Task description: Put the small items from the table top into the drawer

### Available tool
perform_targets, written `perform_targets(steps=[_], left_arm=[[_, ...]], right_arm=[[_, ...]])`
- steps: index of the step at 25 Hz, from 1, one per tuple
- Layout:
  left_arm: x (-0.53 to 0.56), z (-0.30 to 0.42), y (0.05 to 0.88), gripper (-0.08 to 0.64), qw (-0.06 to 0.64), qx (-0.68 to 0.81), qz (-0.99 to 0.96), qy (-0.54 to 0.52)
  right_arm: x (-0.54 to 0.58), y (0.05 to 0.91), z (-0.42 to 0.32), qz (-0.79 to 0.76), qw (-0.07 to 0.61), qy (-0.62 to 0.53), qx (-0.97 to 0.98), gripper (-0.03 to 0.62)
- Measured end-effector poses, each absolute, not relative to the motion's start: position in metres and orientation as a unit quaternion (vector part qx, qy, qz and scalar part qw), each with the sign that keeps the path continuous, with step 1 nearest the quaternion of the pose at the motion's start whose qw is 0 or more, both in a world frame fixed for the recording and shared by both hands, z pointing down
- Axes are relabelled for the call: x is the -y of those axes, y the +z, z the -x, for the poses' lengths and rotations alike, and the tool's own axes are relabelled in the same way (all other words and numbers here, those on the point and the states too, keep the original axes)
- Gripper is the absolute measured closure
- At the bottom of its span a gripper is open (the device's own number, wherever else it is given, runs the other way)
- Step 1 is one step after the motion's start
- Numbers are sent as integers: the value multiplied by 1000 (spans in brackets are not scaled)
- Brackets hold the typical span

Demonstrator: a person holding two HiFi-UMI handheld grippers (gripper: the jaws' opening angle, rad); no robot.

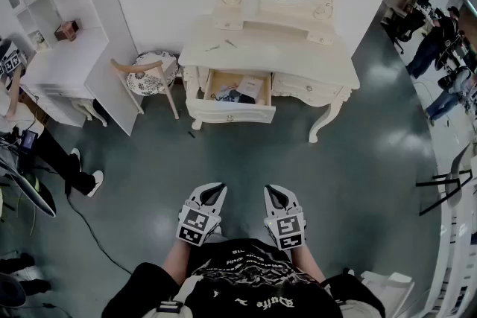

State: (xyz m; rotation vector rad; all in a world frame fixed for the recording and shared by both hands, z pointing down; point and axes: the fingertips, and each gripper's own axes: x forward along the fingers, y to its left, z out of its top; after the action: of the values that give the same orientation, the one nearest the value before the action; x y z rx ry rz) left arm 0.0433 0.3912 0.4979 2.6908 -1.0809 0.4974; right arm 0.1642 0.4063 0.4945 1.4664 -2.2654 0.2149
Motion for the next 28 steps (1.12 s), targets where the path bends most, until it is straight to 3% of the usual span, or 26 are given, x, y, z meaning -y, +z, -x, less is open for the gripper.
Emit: perform_targets(steps=[28], left_arm=[[-336,50,496,540,87,336,-924,162]], right_arm=[[-362,483,-87,-582,189,81,787,583]])
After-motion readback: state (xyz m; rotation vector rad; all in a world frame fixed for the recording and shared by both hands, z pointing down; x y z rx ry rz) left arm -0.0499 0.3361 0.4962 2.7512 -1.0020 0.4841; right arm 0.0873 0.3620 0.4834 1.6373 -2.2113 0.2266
